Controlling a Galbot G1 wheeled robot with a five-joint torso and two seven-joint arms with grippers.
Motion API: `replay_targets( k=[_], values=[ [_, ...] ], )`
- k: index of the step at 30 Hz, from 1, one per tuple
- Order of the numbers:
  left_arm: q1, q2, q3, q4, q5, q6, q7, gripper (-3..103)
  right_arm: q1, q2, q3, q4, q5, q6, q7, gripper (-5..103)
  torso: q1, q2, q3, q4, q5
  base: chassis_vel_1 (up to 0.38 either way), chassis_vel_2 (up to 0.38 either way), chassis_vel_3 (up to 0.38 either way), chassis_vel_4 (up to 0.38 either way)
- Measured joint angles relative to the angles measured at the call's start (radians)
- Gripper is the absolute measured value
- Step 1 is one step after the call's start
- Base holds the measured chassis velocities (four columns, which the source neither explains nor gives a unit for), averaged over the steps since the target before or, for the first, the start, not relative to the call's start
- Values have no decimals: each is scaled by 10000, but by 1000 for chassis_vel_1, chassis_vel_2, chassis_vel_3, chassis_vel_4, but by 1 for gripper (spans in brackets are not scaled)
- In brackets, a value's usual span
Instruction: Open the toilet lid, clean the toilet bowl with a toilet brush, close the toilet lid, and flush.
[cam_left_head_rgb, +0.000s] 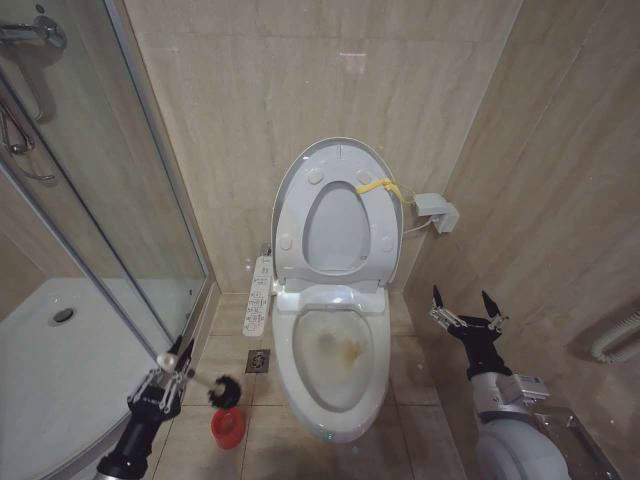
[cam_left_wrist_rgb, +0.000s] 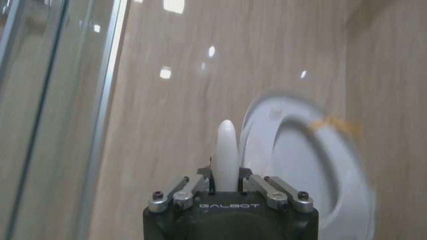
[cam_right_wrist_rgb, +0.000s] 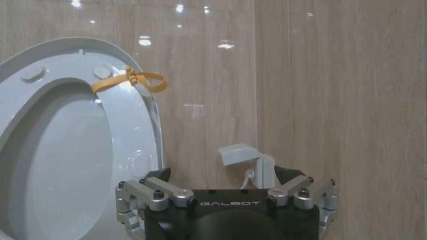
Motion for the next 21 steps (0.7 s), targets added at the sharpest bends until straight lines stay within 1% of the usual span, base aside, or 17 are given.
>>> replay_targets(
  k=[2, 3, 5, 6, 7, 8, 11, 12, 13, 15, 16, 17, 19, 21],
  values=[
    [-107, 31, -12, -778, -643, 406, -66, 22, -42, -3, -2, 34, 2, -3, -16, 100, 0, 0, 0, -1, 1, 0, 0, 0, 0],
    [-107, 31, -12, -778, -643, 406, -66, 22, -42, -3, -2, 34, 2, -3, -16, 100, 0, 0, 0, -1, 1, 0, 0, 0, 0],
    [-575, 28, 90, -1001, -1461, 796, -261, 22, -46, -37, -44, 33, 4, -7, -37, 100, -1, 0, 0, 4, 2, 0, 0, 0, 0],
    [-1009, 32, 208, -865, -1900, 978, -344, 22, -70, -38, -55, 35, -6, -10, -41, 100, 0, 0, 0, 5, 1, 0, 0, 0, 0],
    [-1009, 32, 208, -865, -1900, 978, -344, 22, -70, -38, -55, 35, -6, -10, -41, 100, 0, 0, 0, 5, 1, 0, 0, 0, 0],
    [-1513, 41, 368, -589, -2364, 1134, -418, 22, -114, -36, -66, 51, -30, -20, -42, 100, 0, 0, 1, 0, -2, 0, 0, 0, 0],
    [-2867, 139, 773, 338, -3658, 1397, -512, 22, -188, -30, -85, 105, -141, -71, -26, 100, 0, -1, 1, -3, -4, 0, 0, 0, 0],
    [-2867, 139, 773, 338, -3658, 1397, -512, 22, -188, -30, -85, 105, -141, -71, -26, 100, 0, -1, 1, -3, -4, 0, 0, 0, 0],
    [-3453, 244, 945, 806, -4158, 1451, -503, 22, -194, -38, -87, 141, -191, -114, 0, 100, 2, -1, 2, -3, -5, 0, 0, 0, 0],
    [-4200, 411, 1152, 1474, -4742, 1525, -440, 22, -117, -67, -88, 106, -268, -157, 17, 100, 2, -1, 2, -2, -3, 0, 0, 0, 0],
    [-4200, 411, 1152, 1474, -4742, 1525, -440, 22, -117, -67, -88, 106, -268, -157, 17, 100, 2, -1, 2, -2, -3, 0, 0, 0, 0],
    [-4587, 495, 1288, 1850, -5008, 1564, -413, 22, -32, -72, -77, 6, -342, -160, 47, 100, 2, -2, 2, 0, -4, 0, 0, 0, 0],
    [-5107, 607, 1635, 2404, -5226, 1619, -381, 22, 65, -49, -66, -56, -401, -210, 132, 100, 2, -2, 2, 5, -2, 0, 0, 0, 0],
    [-5493, 669, 2109, 2941, -5222, 1639, -330, 22, 65, 1, -68, -56, -443, -265, 169, 100, 3, -2, 2, 0, -3, 0, 0, 0, 0]
  ],
)
